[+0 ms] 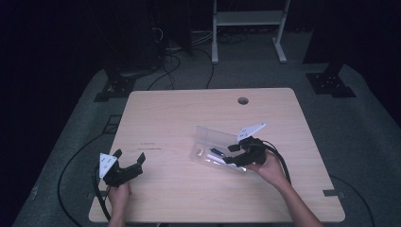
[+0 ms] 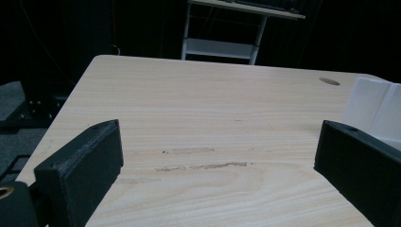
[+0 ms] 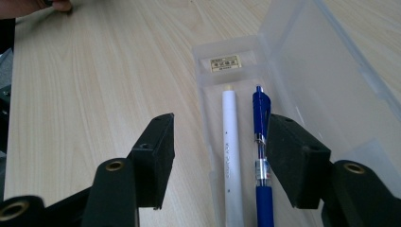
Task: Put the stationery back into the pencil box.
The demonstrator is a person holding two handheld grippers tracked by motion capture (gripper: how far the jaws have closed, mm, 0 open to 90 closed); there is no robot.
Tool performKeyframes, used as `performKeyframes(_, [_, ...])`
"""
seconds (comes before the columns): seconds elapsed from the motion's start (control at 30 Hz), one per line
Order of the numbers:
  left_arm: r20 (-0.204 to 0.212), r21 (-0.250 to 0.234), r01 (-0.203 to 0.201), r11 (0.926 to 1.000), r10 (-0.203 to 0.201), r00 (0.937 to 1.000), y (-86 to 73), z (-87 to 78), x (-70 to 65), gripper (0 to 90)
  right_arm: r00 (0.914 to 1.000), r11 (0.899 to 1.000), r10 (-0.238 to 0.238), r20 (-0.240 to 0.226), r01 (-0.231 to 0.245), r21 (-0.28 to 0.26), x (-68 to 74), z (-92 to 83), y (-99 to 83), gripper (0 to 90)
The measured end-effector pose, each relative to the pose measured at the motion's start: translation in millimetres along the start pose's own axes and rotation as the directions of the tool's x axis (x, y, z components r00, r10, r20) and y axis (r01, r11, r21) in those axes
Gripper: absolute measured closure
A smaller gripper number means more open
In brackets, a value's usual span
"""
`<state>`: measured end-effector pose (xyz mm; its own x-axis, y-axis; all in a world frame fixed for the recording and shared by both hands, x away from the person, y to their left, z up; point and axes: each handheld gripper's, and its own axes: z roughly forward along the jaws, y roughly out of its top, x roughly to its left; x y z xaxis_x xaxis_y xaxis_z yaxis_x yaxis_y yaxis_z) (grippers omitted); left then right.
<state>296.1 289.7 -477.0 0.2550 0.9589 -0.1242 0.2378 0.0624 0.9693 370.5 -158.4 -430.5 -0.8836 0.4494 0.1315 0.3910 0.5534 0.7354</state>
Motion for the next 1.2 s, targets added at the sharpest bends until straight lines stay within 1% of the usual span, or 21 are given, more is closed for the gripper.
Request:
performKeyframes(0.4, [-0.001, 0.002, -0.003, 1.0, 0.003, 1.0, -0.2, 0.1, -0.2, 1.1, 0.9994, 1.0, 0.023, 0.026, -0.023, -0.003, -0.1, -19.5, -20.8, 39.7])
performKeyframes(0.43, [-0.001, 0.002, -0.002, 1.0, 0.002, 1.0, -0.2, 0.1, -0.1, 1.1, 0.9994, 1.0, 0.016, 0.032, -0.016, -0.005, -0.1, -21.2, -22.7, 39.4])
performKeyframes(0.57, [-0.002, 0.007, -0.002, 1.0, 0.002, 1.0, -0.5, 0.5, 0.2, 1.0, 0.9989, 1.0, 0.021, 0.042, -0.02, -0.009, 0.4, -28.5, -30.9, 38.7])
performKeyframes(0.63, [-0.003, 0.007, -0.003, 1.0, 0.003, 1.0, -0.6, 0.4, -0.3, 1.1, 0.9985, 1.0, 0.027, 0.048, -0.027, -0.01, -0.1, -31.4, -35.1, 37.2])
performKeyframes(0.77, [-0.003, 0.005, 0.0, 1.0, 0.0, 1.0, -0.5, 0.3, 0.1, 1.1, 0.9974, 0.999, 0.045, 0.056, -0.044, -0.018, -0.9, -36.6, -43.6, 37.0])
performKeyframes(0.87, [-0.005, 0.008, 0.0, 1.0, 0.0, 1.0, -0.6, 0.4, 0.0, 1.1, 0.997, 0.999, 0.045, 0.063, -0.043, -0.026, -1.0, -39.8, -49.1, 36.4])
performKeyframes(1.1, [-0.002, 0.007, -0.001, 1.0, 0.001, 1.0, -0.6, 0.5, -0.8, 1.1, 0.9952, 0.997, 0.067, 0.071, -0.065, -0.028, -1.8, -47.3, -59.4, 34.8])
performKeyframes(1.2, [-0.003, 0.005, 0.0, 1.0, 0.0, 1.0, -0.6, 0.0, -0.8, 1.1, 0.9947, 0.997, 0.071, 0.074, -0.068, -0.038, -1.5, -50.8, -63.0, 34.6])
